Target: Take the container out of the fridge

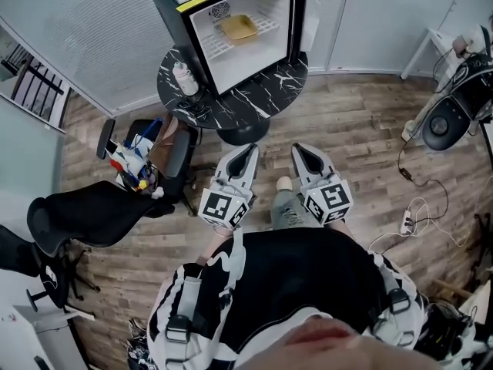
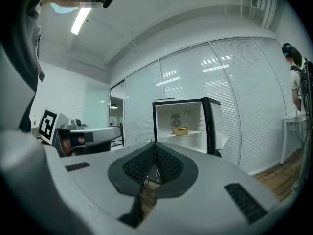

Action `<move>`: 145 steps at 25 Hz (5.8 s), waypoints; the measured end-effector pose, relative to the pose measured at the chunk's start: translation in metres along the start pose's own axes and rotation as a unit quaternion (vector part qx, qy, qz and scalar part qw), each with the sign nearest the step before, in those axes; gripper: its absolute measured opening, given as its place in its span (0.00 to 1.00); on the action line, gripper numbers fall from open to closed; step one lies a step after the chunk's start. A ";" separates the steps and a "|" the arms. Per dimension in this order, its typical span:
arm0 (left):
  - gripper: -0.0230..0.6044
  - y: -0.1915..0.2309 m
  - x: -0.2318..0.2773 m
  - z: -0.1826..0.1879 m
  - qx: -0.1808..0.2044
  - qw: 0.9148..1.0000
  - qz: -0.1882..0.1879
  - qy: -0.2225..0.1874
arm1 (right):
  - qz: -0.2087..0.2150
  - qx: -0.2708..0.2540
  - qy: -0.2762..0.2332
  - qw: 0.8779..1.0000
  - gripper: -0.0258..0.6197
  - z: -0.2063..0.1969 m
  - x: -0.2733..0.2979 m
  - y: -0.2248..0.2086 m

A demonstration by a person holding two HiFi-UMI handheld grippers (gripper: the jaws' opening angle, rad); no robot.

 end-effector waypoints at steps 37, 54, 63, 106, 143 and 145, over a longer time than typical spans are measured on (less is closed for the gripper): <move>0.07 0.150 0.204 0.026 0.005 0.998 0.066 -0.020 | 0.093 -0.006 0.010 0.996 0.06 0.077 0.204 -0.155; 0.07 0.202 0.266 0.032 -0.004 0.992 0.121 -0.032 | 0.121 -0.021 0.016 0.992 0.06 0.099 0.276 -0.217; 0.07 0.219 0.271 0.038 -0.001 0.992 0.119 -0.029 | 0.117 -0.027 0.008 0.993 0.06 0.112 0.297 -0.221; 0.34 0.293 0.312 -0.011 -0.024 0.986 0.136 0.098 | 0.170 -0.108 0.075 0.977 0.37 0.091 0.419 -0.244; 0.39 0.307 0.333 0.000 -0.017 0.976 0.170 0.135 | 0.179 -0.052 0.031 0.982 0.41 0.094 0.434 -0.237; 0.39 0.305 0.331 0.002 -0.008 0.976 0.172 0.130 | 0.174 -0.058 0.027 0.983 0.41 0.096 0.431 -0.235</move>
Point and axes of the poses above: the fingertips, and each gripper's own axes: x forward along the fingers, y to its left, z out of its top, the point moved 9 cm from there along -x, backward along the fingers, and after that the axes turned 11 degrees about y, right-handed, at the moved point
